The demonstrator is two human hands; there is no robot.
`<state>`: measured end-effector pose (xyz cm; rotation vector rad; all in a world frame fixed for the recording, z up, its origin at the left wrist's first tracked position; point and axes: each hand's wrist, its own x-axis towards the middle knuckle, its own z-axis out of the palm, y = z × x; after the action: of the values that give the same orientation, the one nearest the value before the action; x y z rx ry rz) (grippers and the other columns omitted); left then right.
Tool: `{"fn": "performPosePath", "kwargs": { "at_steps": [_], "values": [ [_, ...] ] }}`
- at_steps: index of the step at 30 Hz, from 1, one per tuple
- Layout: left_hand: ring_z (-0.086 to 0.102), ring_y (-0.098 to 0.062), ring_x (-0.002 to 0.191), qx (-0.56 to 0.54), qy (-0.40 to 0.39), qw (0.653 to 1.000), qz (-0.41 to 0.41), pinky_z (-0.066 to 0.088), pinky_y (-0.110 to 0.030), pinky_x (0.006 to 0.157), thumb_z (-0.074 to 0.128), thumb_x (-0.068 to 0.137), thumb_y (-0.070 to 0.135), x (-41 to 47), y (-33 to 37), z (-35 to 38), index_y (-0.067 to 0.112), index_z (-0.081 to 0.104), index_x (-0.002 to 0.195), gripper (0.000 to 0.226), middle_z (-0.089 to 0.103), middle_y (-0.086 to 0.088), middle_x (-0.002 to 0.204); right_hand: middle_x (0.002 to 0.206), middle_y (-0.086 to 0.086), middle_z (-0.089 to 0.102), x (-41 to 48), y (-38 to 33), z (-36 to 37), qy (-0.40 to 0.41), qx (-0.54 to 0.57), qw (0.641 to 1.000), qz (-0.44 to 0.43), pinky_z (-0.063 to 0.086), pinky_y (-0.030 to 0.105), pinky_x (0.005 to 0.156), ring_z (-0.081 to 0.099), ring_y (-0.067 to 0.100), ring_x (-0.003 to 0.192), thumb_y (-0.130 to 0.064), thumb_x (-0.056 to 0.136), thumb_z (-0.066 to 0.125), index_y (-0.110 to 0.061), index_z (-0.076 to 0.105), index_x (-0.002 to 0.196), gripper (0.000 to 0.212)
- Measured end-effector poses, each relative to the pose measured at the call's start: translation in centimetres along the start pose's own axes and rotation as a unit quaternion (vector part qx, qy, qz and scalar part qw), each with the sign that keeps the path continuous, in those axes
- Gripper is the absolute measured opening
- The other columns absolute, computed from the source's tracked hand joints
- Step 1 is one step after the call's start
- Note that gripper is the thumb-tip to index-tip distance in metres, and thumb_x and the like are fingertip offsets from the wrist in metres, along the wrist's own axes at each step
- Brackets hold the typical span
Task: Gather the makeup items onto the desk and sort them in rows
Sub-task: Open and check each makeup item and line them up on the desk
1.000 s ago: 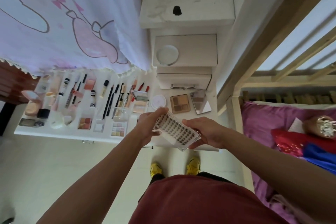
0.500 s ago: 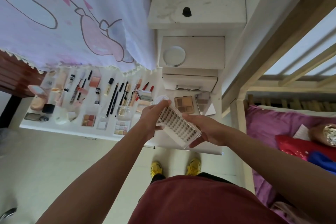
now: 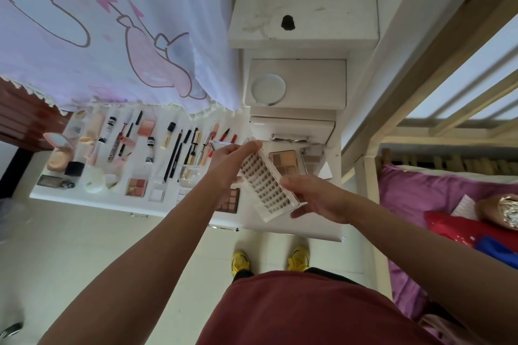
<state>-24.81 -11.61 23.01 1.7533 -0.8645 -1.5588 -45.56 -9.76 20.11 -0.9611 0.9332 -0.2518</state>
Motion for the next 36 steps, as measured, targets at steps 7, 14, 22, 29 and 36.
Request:
{"fn": "performPosePath", "kwargs": {
  "at_steps": [7, 14, 22, 29, 36],
  "values": [
    [0.069, -0.020, 0.082, 0.010, 0.039, 0.999, 0.003, 0.052, -0.037, 0.079, 0.073, 0.080, 0.043, 0.5, -0.2, -0.3, 0.006, 0.067, 0.101, 0.043, 0.072, -0.003, 0.085, 0.101, 0.009, 0.074, 0.3, -1.1, 1.0, 0.107, -0.106, 0.987, -0.058, 0.058, 0.043, 0.080, 0.071, 0.030, 0.093, -0.015, 0.094, 0.062, -0.002, 0.072, 0.100, 0.018],
    [0.070, -0.029, 0.095, -0.070, 0.003, 0.997, -0.031, 0.056, -0.048, 0.086, 0.064, 0.089, 0.004, -0.1, -1.3, -1.6, 0.011, 0.052, 0.127, 0.040, 0.071, -0.015, 0.105, 0.104, 0.011, 0.075, -0.1, -1.1, 0.2, 0.123, 0.060, 0.990, -0.013, 0.058, 0.042, 0.088, 0.072, 0.027, 0.096, -0.006, 0.091, 0.064, -0.002, 0.069, 0.107, 0.018],
    [0.068, -0.027, 0.094, -0.035, -0.065, 0.997, 0.002, 0.053, -0.048, 0.091, 0.063, 0.090, 0.004, -0.8, -0.3, -1.5, 0.017, 0.057, 0.120, 0.033, 0.067, -0.024, 0.112, 0.096, 0.016, 0.075, 0.4, -3.5, -0.9, 0.152, 0.044, 0.987, 0.001, 0.051, 0.025, 0.057, 0.068, 0.022, 0.076, -0.011, 0.086, 0.072, 0.001, 0.065, 0.108, 0.027],
    [0.070, -0.031, 0.095, -0.109, -0.052, 0.993, 0.004, 0.059, -0.036, 0.071, 0.066, 0.087, 0.005, -1.4, -1.3, -2.2, 0.001, 0.056, 0.124, 0.039, 0.069, -0.017, 0.109, 0.080, 0.009, 0.075, 0.1, -4.5, -1.5, 0.225, 0.188, 0.956, -0.010, 0.055, 0.024, 0.051, 0.072, 0.019, 0.064, 0.000, 0.084, 0.070, -0.001, 0.058, 0.110, 0.028],
    [0.068, -0.024, 0.099, -0.213, -0.042, 0.975, 0.058, 0.056, -0.033, 0.082, 0.074, 0.078, 0.007, -1.8, -0.4, -2.5, 0.001, 0.046, 0.136, 0.065, 0.060, -0.020, 0.120, 0.098, 0.015, 0.072, -0.6, -5.1, -1.1, 0.154, 0.191, 0.969, 0.013, 0.053, 0.025, 0.049, 0.066, 0.020, 0.062, -0.001, 0.086, 0.065, -0.020, 0.054, 0.121, 0.042]
  ]
}}
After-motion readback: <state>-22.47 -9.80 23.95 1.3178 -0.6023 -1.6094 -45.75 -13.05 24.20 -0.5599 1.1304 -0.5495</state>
